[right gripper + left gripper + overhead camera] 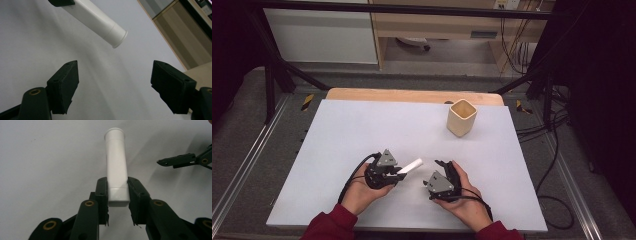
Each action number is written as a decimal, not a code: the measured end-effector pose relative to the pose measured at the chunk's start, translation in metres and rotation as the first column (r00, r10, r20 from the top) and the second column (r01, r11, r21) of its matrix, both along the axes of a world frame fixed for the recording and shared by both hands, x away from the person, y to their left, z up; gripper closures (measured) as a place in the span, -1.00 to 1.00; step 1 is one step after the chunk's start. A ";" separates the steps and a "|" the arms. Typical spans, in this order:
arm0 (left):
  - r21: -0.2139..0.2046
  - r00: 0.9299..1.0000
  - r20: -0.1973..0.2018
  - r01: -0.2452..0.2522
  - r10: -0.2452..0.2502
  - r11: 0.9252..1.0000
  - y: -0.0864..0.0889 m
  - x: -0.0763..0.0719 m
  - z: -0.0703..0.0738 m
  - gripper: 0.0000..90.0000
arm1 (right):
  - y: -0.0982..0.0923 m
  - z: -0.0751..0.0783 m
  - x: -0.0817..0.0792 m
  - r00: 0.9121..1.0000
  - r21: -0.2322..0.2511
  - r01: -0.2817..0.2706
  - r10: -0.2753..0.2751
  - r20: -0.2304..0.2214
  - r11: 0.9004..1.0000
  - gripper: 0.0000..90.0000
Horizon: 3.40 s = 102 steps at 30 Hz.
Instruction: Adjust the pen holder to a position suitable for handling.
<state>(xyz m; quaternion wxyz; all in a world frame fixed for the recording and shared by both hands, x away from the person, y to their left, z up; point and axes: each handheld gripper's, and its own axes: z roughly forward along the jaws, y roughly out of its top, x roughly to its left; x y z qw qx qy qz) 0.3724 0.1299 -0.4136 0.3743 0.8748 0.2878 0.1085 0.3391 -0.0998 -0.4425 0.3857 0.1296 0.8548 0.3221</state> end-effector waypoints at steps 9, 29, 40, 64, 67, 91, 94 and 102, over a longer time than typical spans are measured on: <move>-0.013 1.000 -0.010 0.015 -0.016 1.000 -0.003 -0.002 0.001 0.58 | 0.011 -0.003 -0.008 0.993 -0.110 -0.035 0.047 0.106 0.993 -0.37; -0.013 0.998 -0.022 0.052 -0.053 0.999 -0.009 -0.005 0.002 0.58 | 0.019 -0.007 -0.014 0.976 -0.212 -0.046 0.088 0.197 0.976 -0.23; -0.027 0.998 -0.017 0.067 -0.067 0.997 -0.012 -0.008 0.004 0.58 | 0.023 -0.010 -0.018 0.966 -0.263 -0.049 0.113 0.234 0.963 -0.16; -0.024 0.994 -0.033 0.099 -0.100 0.995 -0.016 -0.011 0.002 0.58 | 0.027 -0.012 -0.022 0.951 -0.316 -0.059 0.150 0.270 0.947 0.00; -0.026 0.994 -0.035 0.103 -0.104 0.994 -0.016 -0.011 0.002 0.58 | 0.027 -0.012 -0.023 0.947 -0.329 -0.067 0.164 0.277 0.942 0.02; -0.040 0.991 -0.055 0.117 -0.119 0.992 -0.017 -0.011 0.002 0.58 | 0.031 -0.016 -0.027 0.930 -0.383 -0.077 0.205 0.305 0.920 0.16; -0.043 0.991 -0.058 0.119 -0.121 0.992 -0.017 -0.011 0.002 0.58 | 0.031 -0.017 -0.027 0.930 -0.386 -0.079 0.208 0.303 0.919 0.18; -0.050 0.989 -0.071 0.126 -0.129 0.991 -0.017 -0.011 0.001 0.58 | 0.031 -0.016 -0.027 0.930 -0.385 -0.080 0.208 0.303 0.919 0.29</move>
